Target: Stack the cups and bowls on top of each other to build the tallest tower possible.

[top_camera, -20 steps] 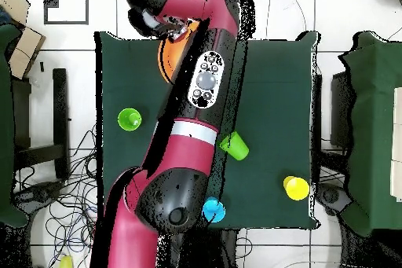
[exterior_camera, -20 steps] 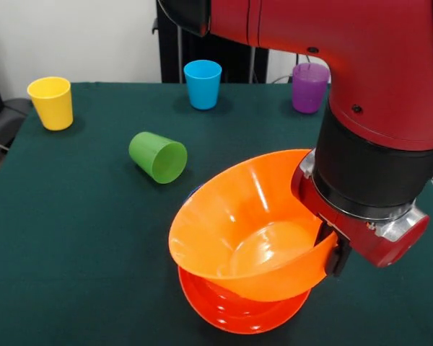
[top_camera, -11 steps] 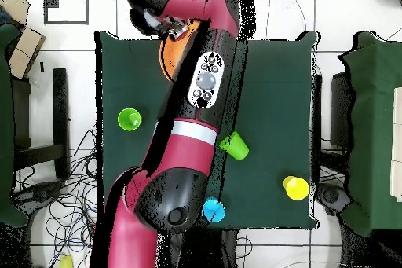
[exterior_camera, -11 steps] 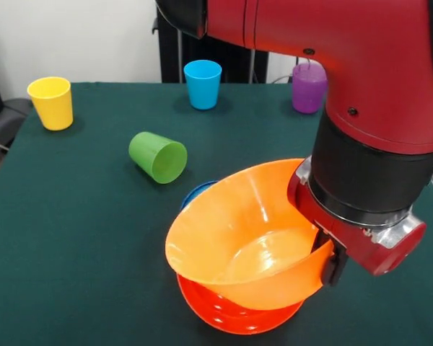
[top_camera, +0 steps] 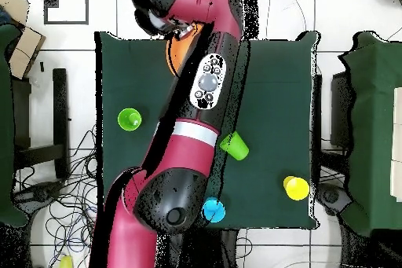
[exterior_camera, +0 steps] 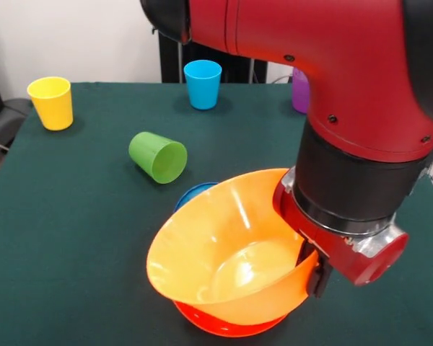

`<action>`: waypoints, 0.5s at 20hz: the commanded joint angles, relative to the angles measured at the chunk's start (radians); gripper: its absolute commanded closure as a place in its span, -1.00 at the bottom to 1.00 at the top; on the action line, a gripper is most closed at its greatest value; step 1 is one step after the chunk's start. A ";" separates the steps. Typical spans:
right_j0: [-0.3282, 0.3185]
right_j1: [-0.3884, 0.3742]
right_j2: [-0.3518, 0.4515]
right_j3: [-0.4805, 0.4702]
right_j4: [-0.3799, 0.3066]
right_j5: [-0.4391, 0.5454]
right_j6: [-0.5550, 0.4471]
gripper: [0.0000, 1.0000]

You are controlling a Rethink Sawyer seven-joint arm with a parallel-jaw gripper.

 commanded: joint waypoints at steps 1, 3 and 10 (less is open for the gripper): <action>0.033 -0.051 0.135 0.161 -0.087 -0.066 0.053 1.00; 0.039 -0.059 0.145 0.184 -0.094 -0.076 0.043 1.00; 0.067 -0.102 0.207 0.290 -0.124 -0.122 0.014 1.00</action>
